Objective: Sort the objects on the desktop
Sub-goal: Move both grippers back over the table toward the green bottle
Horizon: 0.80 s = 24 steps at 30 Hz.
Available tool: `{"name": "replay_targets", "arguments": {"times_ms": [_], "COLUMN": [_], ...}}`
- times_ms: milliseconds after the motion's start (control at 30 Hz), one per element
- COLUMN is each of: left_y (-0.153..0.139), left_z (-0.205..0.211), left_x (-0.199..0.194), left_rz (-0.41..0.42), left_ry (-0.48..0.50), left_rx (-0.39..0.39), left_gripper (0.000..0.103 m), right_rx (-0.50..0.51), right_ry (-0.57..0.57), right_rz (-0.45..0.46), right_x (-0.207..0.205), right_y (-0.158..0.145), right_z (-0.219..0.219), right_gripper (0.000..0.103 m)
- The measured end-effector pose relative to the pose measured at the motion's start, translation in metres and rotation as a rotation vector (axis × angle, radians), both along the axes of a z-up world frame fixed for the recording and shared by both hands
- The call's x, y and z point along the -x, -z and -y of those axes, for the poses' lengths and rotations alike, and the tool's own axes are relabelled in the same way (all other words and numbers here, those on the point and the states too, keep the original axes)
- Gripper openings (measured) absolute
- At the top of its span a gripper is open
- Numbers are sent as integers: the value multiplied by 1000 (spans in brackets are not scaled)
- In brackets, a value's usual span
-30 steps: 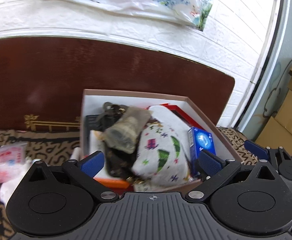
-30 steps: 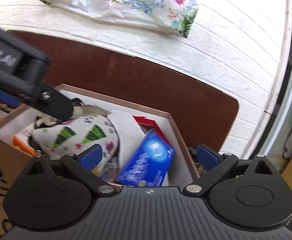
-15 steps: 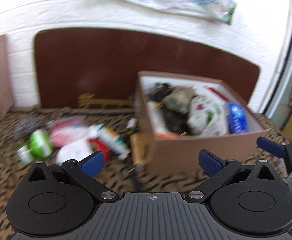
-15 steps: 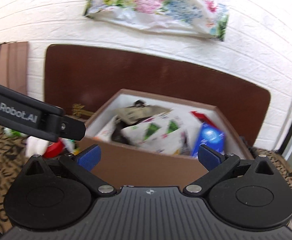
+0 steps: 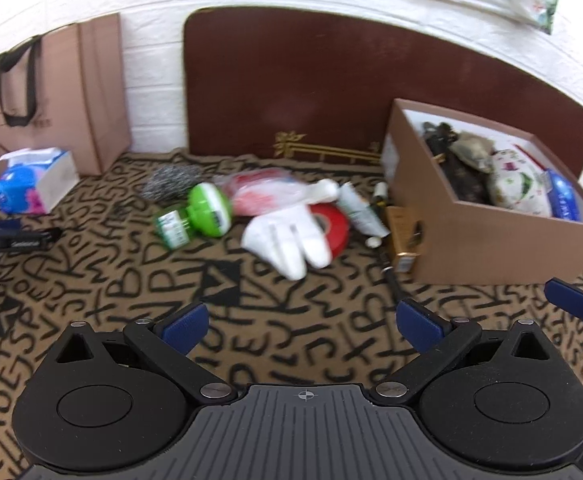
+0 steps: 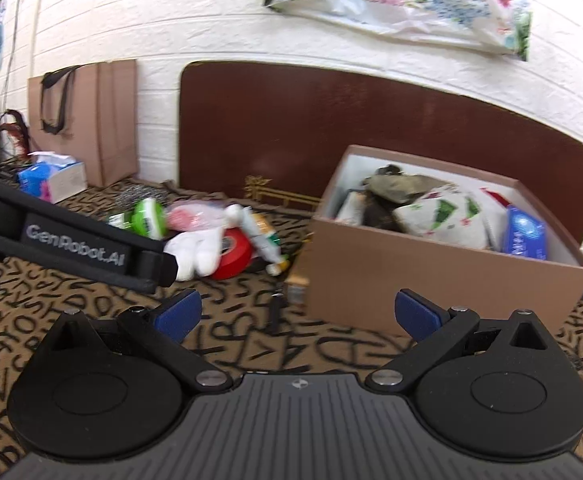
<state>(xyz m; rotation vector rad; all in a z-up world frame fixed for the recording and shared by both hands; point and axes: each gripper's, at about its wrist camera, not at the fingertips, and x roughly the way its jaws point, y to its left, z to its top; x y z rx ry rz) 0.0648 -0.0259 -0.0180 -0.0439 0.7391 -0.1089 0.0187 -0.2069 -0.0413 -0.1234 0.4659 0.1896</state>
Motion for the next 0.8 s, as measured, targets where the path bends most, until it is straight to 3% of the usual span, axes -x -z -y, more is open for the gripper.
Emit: {"name": "replay_targets", "arguments": {"times_ms": [167, 367, 600, 800], "left_y": [8, 25, 34, 34], "left_z": [-15, -43, -79, -107], "left_x": [4, -1, -33, -69], "left_rz": [4, -2, 3, 7], "left_ry": [7, 12, -25, -48], "left_rx": [-32, -13, 18, 58], "left_gripper": [103, 103, 102, 97], "right_rx": [-5, -10, 13, 40], "right_ry": [-31, -80, -157, -208], "right_rz": [-18, -56, -67, -57], "right_x": [0, -7, -21, -48], "right_y": [4, 15, 23, 25], "right_z": [-16, -34, -60, -84], "right_gripper": [102, 102, 101, 93]}}
